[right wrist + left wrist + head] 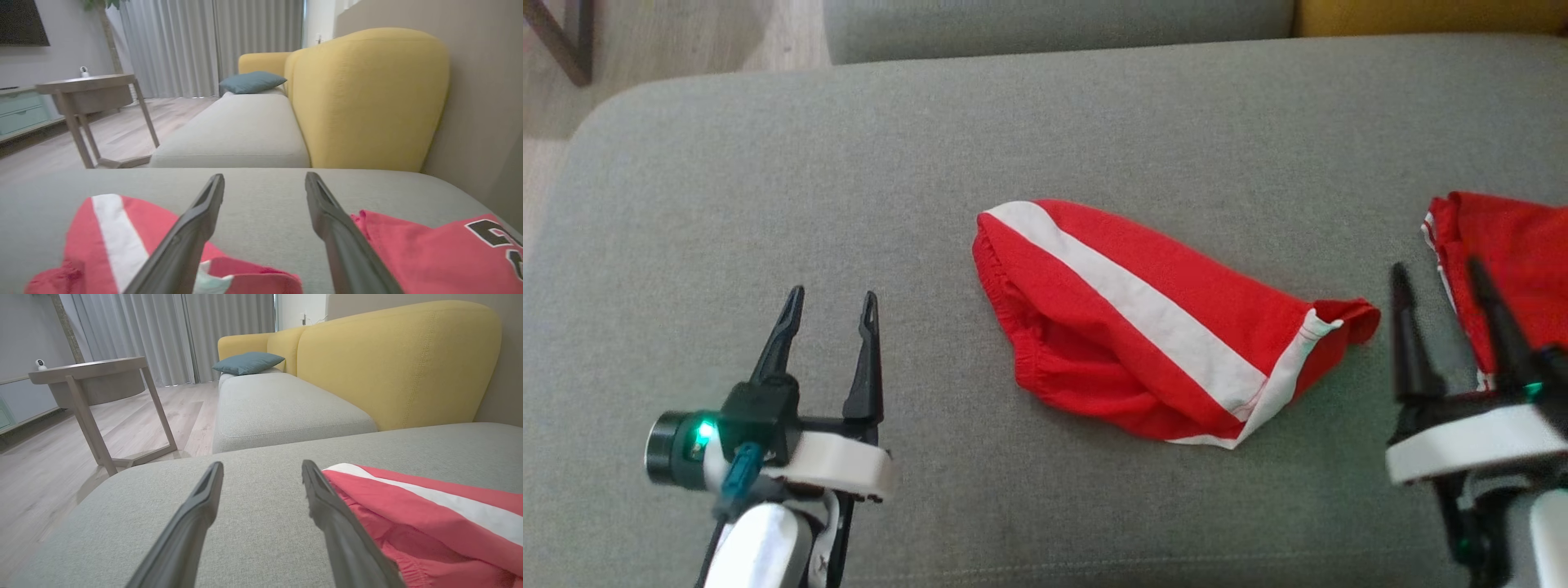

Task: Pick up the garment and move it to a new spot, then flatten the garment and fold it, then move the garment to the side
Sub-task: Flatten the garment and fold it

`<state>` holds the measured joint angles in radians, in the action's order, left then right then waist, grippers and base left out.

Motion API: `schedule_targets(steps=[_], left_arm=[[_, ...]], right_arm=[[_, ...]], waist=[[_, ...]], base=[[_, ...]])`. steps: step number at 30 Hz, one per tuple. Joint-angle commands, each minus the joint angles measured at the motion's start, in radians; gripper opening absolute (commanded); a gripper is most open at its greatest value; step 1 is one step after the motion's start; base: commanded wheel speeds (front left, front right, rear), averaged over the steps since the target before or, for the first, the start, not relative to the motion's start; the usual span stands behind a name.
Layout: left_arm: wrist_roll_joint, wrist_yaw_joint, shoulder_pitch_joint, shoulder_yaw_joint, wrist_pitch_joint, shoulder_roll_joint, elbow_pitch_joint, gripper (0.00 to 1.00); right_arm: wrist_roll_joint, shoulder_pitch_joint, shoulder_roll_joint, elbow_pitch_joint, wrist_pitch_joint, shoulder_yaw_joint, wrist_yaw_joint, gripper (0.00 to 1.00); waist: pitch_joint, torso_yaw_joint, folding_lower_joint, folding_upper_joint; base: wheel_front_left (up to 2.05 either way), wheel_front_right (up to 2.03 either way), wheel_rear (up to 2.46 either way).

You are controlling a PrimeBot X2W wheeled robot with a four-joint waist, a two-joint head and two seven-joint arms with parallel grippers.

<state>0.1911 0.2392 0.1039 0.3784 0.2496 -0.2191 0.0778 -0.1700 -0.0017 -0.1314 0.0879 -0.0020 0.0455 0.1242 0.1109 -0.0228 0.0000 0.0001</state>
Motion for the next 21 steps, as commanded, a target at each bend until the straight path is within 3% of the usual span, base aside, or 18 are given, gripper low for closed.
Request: schedule_targets(steps=[1, 10, 21], left_arm=[[0.007, 0.007, 0.022, -0.042, 0.012, -0.020, -0.028, 1.00], [0.024, 0.022, -0.024, -0.057, 0.012, -0.033, -0.029, 1.00], [0.025, 0.035, -0.035, -0.050, 0.003, -0.037, -0.043, 1.00]], right_arm=[[0.007, -0.005, -0.002, 0.049, 0.007, -0.033, 0.007, 1.00], [0.018, 0.076, 0.034, 0.100, 0.044, -0.111, 0.007, 1.00], [0.013, 0.080, 0.040, 0.108, 0.053, -0.111, 0.007, 1.00]], waist=[[-0.008, -0.001, 0.0000, -0.0001], [-0.036, -0.005, 0.0000, -0.0001], [-0.033, 0.002, 0.0000, -0.0001]], base=[[0.00, 0.00, 0.00], [0.00, 0.00, 0.00], [0.00, 0.00, 0.00]])
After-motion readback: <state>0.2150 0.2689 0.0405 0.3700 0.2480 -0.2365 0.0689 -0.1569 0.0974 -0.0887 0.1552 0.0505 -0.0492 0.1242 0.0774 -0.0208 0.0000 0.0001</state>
